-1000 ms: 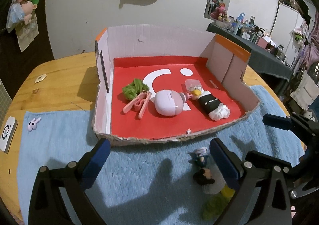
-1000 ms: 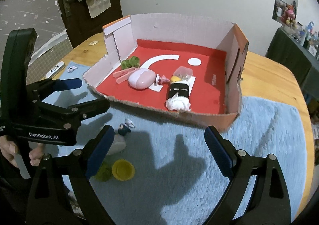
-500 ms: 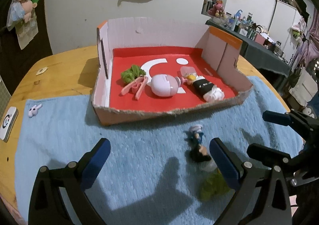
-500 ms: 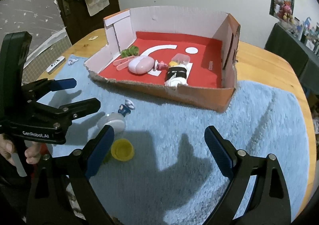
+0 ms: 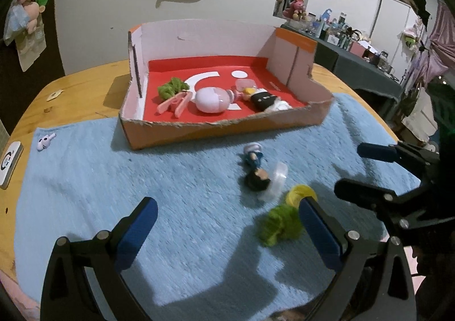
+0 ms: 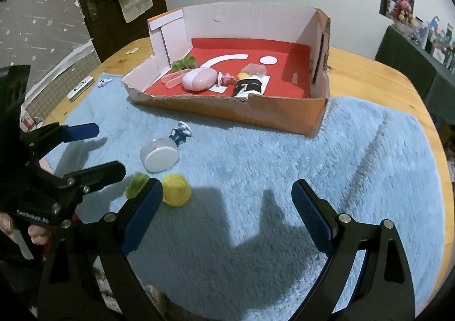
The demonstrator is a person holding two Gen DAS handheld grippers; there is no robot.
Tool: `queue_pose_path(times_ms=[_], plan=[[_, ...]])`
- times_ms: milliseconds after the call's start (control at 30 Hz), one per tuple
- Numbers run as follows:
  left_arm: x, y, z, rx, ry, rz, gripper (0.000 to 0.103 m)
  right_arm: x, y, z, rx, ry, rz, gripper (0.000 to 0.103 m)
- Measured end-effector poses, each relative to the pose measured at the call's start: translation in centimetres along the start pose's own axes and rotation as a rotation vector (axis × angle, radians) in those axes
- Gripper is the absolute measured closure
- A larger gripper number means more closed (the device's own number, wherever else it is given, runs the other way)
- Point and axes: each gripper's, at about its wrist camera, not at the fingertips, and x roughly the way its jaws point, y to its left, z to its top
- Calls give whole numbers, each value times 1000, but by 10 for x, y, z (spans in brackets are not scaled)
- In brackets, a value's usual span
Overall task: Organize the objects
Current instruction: 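Grasp the green fuzzy ball with the left tool while the right tool grasps the yellow cap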
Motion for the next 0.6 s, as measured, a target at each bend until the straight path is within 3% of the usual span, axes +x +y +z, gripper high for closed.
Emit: queue_pose_path(times_ms=[300,600], plan=[[4,-25,-19,61,17,-34,2,-1,0,-4,4,-1,-3,10],[21,-15,-21,46,23,28,10,6,8,-7,-26,20,4,10]])
